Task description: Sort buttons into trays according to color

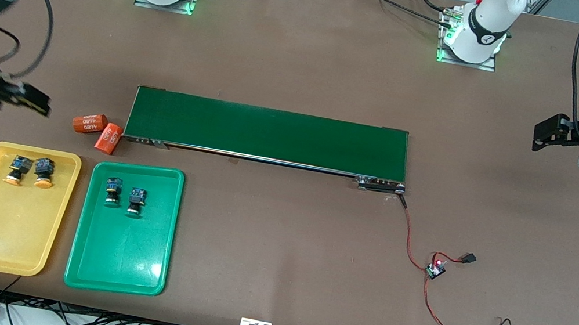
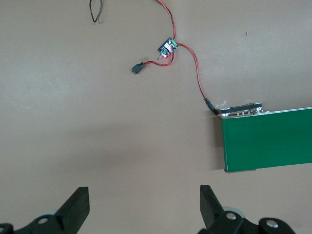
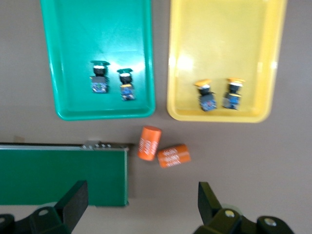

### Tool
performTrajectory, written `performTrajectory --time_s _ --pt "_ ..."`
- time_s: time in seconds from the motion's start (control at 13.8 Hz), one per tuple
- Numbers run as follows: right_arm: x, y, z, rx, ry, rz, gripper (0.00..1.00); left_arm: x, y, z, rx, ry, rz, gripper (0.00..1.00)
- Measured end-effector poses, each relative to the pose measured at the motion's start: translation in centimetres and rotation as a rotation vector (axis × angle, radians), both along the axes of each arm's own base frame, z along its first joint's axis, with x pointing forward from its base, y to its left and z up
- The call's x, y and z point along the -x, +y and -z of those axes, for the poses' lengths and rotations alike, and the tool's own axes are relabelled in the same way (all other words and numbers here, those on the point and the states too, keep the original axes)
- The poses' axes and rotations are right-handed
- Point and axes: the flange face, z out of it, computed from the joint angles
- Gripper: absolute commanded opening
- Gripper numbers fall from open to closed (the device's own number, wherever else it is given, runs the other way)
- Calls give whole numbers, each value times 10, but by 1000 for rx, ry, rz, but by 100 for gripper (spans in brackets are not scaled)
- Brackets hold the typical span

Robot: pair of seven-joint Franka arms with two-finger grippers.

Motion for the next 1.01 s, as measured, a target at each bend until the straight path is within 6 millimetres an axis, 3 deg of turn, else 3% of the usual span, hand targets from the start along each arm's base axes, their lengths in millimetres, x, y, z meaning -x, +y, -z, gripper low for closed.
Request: performTrajectory --time_s 0.22,0.36,0.51,0.72,1.01 --pt "35 -15 -47 17 11 14 100 0 0 0 0 0 0 100" --pt "53 -26 -62 9 -4 9 100 0 0 -2 0 -3 0 100" --pt "57 -25 -61 -5 -28 2 100 0 0 -2 0 -4 0 100" --pt "54 -15 -43 -38 -28 -10 100 0 0 -2 0 -4 0 100" --pt "52 -1 -41 -52 -38 -32 100 0 -1 -3 0 -5 2 100"
